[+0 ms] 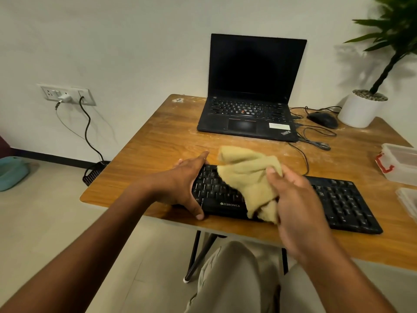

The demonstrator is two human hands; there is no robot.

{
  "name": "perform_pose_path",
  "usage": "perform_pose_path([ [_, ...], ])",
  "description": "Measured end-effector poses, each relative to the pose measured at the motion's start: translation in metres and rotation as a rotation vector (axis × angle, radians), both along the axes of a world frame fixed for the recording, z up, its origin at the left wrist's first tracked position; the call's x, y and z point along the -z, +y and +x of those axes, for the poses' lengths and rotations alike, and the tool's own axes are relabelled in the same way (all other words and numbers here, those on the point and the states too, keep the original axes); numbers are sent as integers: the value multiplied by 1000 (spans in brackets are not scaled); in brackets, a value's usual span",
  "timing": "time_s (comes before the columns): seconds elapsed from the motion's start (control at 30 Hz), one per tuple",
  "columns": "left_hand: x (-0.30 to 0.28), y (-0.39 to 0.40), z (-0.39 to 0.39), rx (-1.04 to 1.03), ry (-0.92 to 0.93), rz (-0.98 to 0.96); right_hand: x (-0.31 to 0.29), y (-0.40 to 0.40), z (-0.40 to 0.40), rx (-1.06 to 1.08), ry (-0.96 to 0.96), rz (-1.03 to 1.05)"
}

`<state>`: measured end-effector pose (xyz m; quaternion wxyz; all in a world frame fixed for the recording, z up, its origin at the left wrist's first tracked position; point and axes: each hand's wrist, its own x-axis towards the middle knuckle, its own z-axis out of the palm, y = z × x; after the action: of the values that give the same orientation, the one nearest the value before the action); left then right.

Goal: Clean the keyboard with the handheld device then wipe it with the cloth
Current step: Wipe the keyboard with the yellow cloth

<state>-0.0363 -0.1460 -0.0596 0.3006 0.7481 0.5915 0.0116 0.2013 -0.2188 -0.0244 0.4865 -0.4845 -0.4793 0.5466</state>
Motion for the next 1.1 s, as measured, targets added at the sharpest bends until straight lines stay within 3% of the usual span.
perform_pose_path([
  [0.07, -1, -1, 1, -4, 1, 2, -14, 22, -1, 116, 7, 90],
  [0.17, 0, 0, 1, -8, -7, 0, -8, 53, -12, 114, -421, 352],
  [0.37, -2, -4, 3, -4, -3, 6, 50, 61, -45, -366, -1166, 367],
  [0.63, -4, -4, 6, 28, -21, 19, 74, 2, -28, -443, -1232, 583],
  [0.7, -2, -3, 4, 37, -25, 45, 75, -15, -21, -484, -1198, 585],
  [0.77, 1, -1, 2, 42, -29, 53, 66, -28, -15, -460, -1037, 482],
  [0.9, 4, 1, -2, 21, -35, 30, 25, -30, 0, -153, -291, 70],
  [1.0, 3, 1, -2, 1, -27, 8, 0, -5, 15, 73, 46, -69],
  [1.1, 3, 2, -1, -3, -22, -5, -16, 31, 22, 215, 33, 32],
])
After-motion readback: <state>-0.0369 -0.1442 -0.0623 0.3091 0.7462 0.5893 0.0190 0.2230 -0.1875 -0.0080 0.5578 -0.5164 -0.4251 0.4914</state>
